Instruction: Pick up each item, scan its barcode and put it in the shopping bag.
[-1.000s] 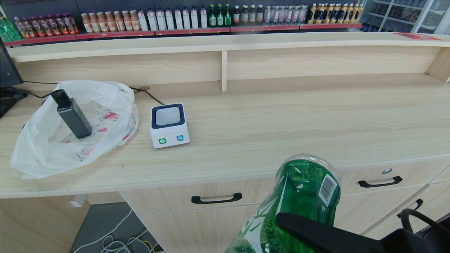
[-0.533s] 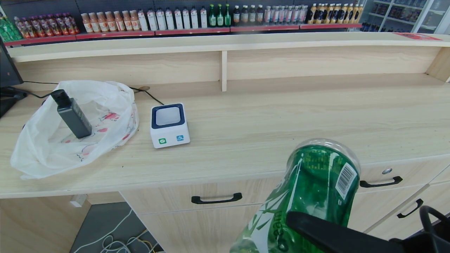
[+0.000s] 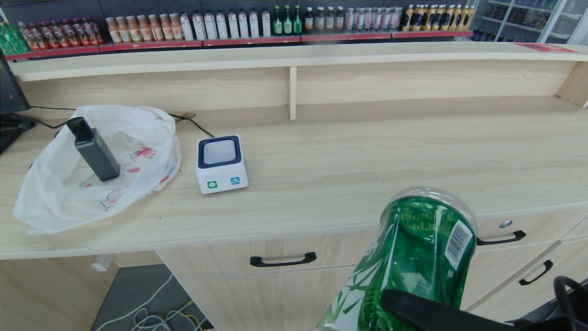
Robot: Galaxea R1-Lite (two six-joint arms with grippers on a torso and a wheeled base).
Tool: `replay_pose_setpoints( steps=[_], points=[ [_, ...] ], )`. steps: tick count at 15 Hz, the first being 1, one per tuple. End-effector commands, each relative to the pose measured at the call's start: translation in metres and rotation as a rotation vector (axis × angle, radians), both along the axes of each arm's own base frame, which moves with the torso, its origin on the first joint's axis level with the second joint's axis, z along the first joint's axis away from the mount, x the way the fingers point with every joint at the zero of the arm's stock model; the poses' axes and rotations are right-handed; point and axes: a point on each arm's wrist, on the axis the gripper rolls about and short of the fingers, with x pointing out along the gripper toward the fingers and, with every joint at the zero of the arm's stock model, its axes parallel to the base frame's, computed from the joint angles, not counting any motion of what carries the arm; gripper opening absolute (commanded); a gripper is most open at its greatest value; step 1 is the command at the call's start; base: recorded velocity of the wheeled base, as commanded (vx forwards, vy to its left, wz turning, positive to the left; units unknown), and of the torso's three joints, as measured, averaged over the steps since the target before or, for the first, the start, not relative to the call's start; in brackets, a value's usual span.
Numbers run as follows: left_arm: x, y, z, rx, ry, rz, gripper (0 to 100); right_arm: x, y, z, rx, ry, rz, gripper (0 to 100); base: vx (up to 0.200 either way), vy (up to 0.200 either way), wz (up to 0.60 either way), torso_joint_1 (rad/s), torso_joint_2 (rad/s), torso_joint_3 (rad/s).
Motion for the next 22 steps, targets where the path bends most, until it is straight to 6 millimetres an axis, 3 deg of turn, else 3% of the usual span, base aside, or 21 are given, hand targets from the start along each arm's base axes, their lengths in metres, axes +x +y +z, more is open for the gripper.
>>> replay_pose_setpoints(
  steps=[1, 12, 22],
  points=[
    [0.000, 0.000, 0.000, 0.000, 0.002, 0.000, 100, 0.000, 0.000, -0.001, -0.002, 0.001, 0.000, 0, 0.000, 0.000, 0.00, 0.000, 0.00, 0.000],
    [0.000, 0.000, 0.000, 0.000, 0.000, 0.000, 100, -0.001, -0.005, 0.006, 0.052, 0.039, 0.015, 0, 0.000, 0.000, 0.00, 0.000, 0.00, 0.000],
    [0.000, 0.000, 0.000, 0.000, 0.002, 0.000, 100, -0.004, -0.013, -0.004, 0.341, 0.672, 0.162, 0, 0.000, 0.000, 0.00, 0.000, 0.00, 0.000]
  ],
)
